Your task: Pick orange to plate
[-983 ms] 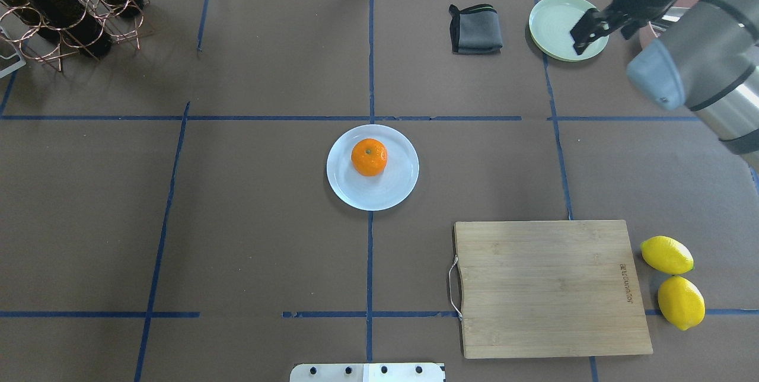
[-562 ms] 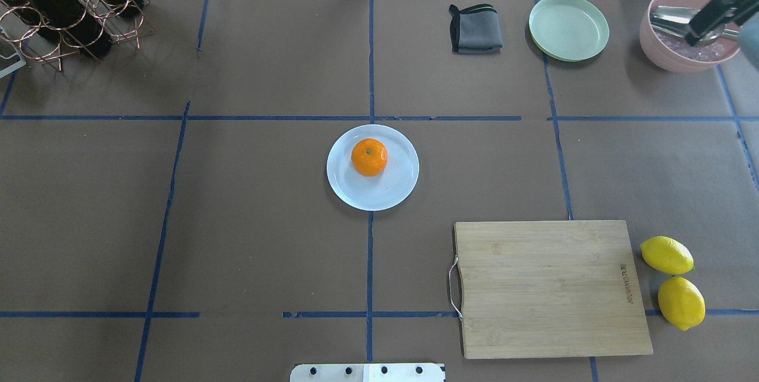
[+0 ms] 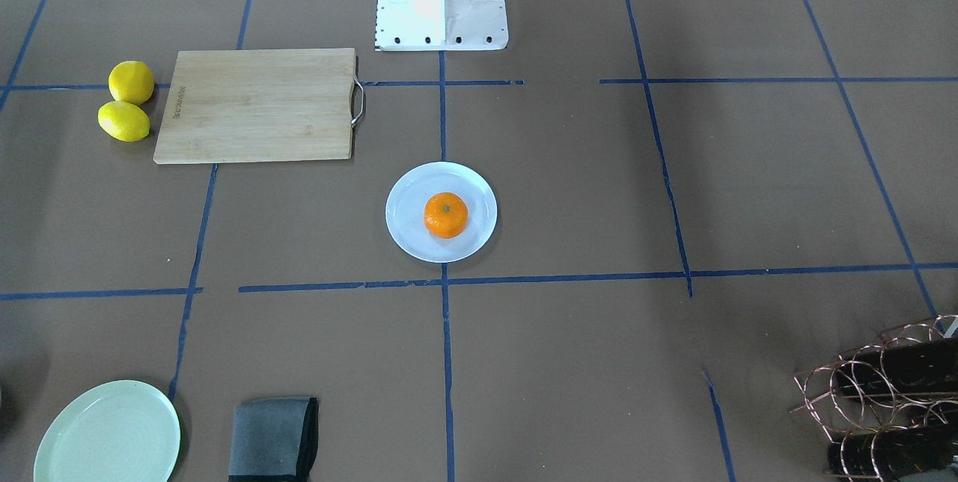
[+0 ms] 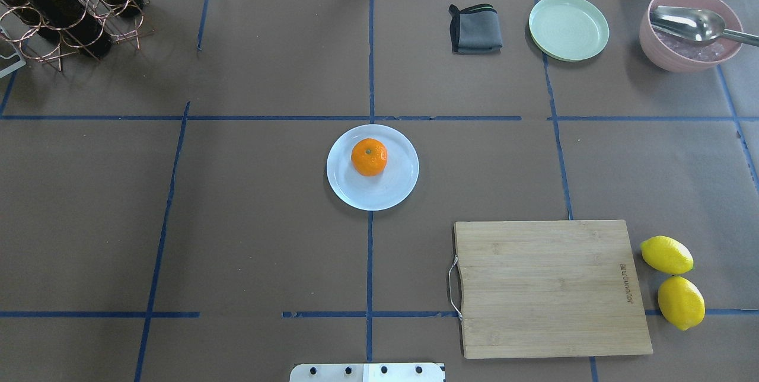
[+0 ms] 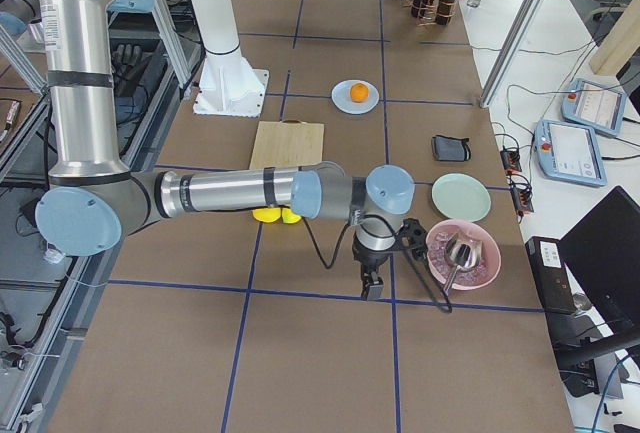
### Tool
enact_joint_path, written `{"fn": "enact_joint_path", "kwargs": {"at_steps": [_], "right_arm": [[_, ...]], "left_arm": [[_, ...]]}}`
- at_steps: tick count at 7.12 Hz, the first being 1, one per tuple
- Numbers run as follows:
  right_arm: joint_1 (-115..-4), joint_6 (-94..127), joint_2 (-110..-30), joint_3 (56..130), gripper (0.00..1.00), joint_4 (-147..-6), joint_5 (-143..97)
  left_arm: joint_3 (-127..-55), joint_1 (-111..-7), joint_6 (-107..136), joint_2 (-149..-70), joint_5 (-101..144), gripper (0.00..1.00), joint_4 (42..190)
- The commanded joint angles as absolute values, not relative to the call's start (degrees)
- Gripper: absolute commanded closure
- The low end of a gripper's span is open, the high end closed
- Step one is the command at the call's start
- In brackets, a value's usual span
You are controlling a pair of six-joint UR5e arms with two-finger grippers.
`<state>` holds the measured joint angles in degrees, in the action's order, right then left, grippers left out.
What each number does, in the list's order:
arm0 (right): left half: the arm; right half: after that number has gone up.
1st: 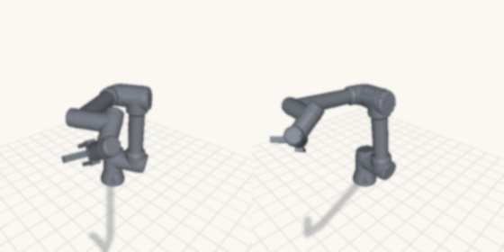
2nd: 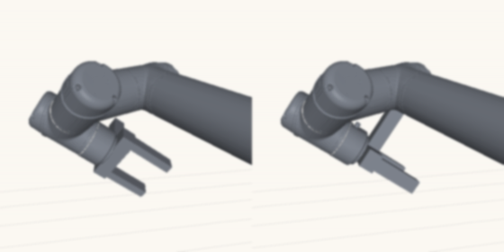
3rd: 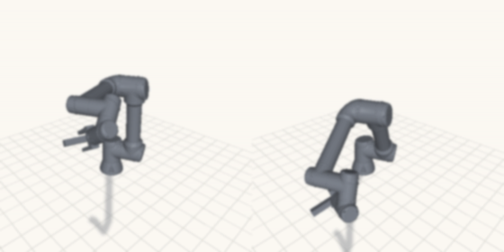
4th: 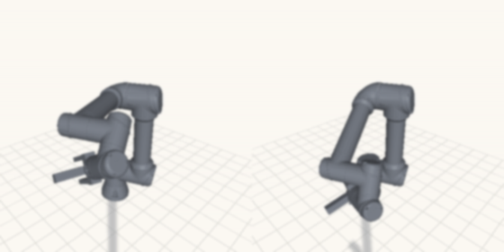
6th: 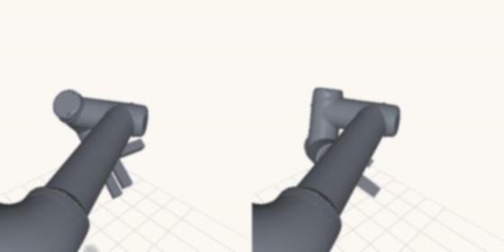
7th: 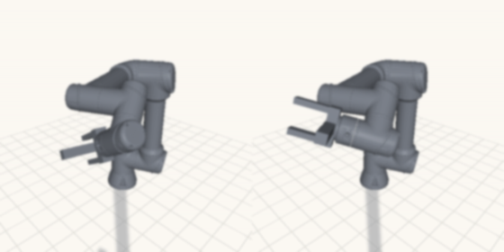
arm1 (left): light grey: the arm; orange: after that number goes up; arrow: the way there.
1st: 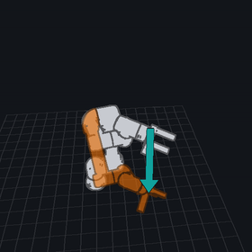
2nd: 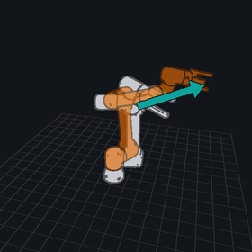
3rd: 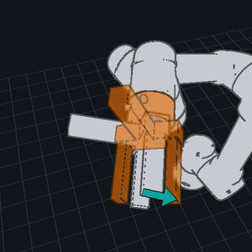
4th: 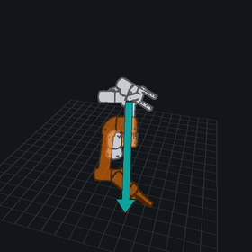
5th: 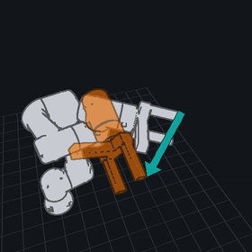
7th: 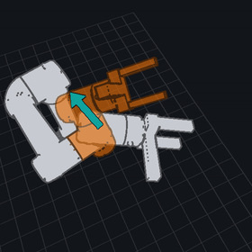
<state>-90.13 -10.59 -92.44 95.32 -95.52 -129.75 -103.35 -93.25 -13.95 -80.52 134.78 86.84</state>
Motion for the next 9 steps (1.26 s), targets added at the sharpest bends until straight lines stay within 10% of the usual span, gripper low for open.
{"fn": "enact_joint_path", "kwargs": {"at_steps": [1,9], "right_arm": [[-90.3,-8.7,-93.9,95.7,0.0,-93.7,-132.2],[-90.3,-4.7,-94.0,97.6,0.0,-94.6,-132.5]], "left_arm": [[-103.4,-93.3,-14.0,-80.4,134.6,0.0,86.7],[-103.5,-93.3,-14.0,-80.4,134.6,0.0,86.7]]}}
